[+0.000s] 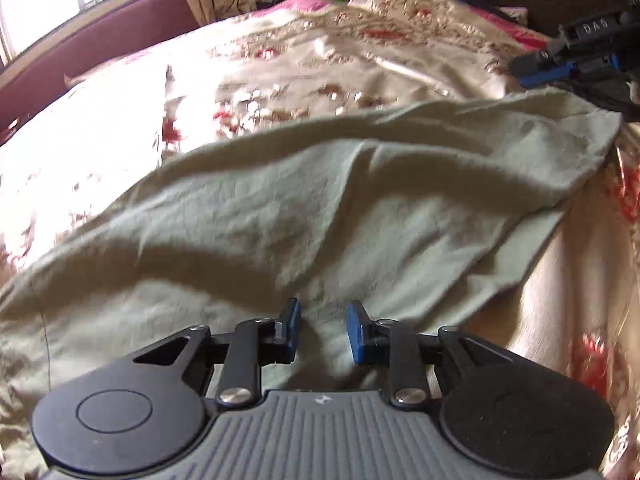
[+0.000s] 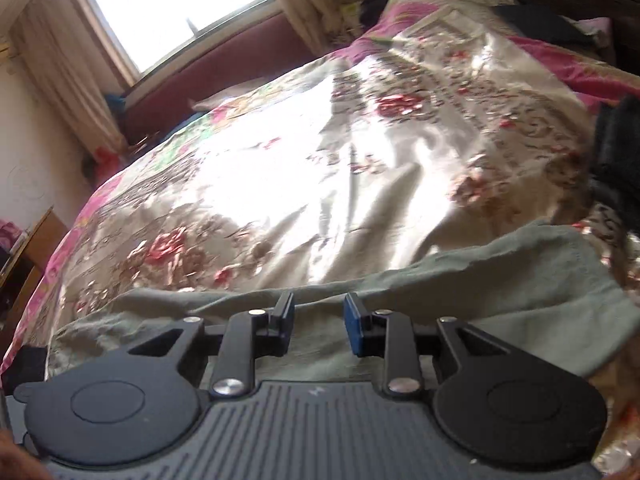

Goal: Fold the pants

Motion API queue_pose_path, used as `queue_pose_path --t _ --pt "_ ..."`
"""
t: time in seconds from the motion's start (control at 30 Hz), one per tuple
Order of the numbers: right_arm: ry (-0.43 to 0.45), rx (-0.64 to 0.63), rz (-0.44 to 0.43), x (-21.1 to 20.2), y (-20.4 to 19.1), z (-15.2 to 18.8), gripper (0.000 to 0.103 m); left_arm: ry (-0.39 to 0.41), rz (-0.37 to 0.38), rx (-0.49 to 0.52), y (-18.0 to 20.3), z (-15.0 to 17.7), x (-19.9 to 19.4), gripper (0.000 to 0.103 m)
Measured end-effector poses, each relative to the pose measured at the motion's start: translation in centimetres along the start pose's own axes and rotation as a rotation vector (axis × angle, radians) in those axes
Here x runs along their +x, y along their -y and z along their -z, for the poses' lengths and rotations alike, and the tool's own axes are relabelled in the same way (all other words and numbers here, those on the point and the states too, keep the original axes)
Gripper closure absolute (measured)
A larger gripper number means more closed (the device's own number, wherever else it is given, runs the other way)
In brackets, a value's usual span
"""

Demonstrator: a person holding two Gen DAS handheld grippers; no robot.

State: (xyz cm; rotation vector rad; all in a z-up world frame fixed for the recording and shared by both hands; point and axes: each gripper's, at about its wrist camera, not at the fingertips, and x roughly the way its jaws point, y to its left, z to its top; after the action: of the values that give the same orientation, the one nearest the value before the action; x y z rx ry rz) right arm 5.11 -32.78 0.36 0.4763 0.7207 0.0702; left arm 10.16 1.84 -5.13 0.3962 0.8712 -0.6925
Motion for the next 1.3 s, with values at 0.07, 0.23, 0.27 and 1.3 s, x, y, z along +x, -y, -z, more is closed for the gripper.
queue_pose_path --t 0.07,0.23,0.27,1.3 --pt "-0.103 -0.067 -0.123 4.7 -3.5 0.1 0.074 -0.009 0.045 -0.030 -1.0 1.5 -1.1 0.062" --pt "-0.508 -0.315 -0.234 12.2 -9.8 4.5 0.070 -0.031 0.055 -0.021 -1.8 1.8 -3.5 0.062" --pt "-0.502 -0.363 -0.234 12.0 -10.4 5.3 0.068 0.020 0.073 -0.031 -2.1 1.1 -4.4 0.062" --pt "-0.380 -0.358 -0.524 18.4 -11.9 -5.4 0.067 0.051 0.083 -0.097 -5.1 0.6 -0.1 0.051"
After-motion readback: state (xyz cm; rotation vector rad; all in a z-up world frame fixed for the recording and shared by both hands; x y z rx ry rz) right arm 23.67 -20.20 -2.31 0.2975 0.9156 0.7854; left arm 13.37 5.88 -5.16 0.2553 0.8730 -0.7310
